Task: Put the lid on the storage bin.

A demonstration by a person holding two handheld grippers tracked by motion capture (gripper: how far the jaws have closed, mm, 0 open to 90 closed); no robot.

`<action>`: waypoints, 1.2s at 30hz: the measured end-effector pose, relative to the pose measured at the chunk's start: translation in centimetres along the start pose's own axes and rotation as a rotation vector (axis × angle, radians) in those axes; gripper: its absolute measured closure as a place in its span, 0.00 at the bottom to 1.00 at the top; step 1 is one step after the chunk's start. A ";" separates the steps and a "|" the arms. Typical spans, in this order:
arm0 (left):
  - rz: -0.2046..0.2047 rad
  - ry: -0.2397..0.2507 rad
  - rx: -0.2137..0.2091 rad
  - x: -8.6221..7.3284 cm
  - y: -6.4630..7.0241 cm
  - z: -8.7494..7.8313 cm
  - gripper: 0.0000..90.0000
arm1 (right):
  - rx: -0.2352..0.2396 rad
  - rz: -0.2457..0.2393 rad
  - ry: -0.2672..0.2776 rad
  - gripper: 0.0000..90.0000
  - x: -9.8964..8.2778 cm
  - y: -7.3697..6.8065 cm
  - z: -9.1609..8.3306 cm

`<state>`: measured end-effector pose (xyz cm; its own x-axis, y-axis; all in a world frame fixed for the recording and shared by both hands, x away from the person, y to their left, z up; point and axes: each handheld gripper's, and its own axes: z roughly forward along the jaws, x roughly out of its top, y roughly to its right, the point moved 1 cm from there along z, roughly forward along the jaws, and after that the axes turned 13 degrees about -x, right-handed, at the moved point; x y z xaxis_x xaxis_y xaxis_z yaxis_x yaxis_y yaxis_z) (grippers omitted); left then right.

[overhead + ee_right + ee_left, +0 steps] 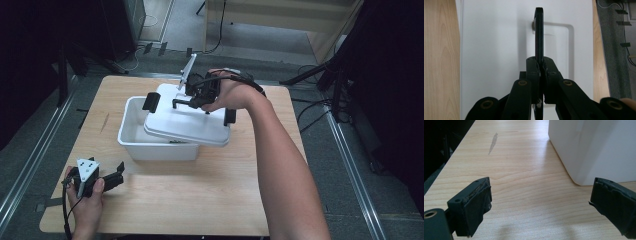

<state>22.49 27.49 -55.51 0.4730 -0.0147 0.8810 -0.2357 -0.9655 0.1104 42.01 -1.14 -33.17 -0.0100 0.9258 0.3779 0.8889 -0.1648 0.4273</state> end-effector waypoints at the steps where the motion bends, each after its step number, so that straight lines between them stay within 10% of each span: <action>1: 0.000 0.001 0.000 0.0 0.0 0.0 0.05 | 0.004 -0.005 -0.001 0.95 0.2 -0.1 0.1; 36: -0.009 0.003 -0.006 0.0 0.0 0.0 0.05 | 0.050 -0.105 0.021 0.95 6.1 -2.0 2.5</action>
<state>22.47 27.54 -55.51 0.4725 -0.0047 0.8813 -0.2361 -0.9641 0.1214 41.32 5.67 -33.81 -0.1132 0.9298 0.3502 0.9041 -0.0498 0.4245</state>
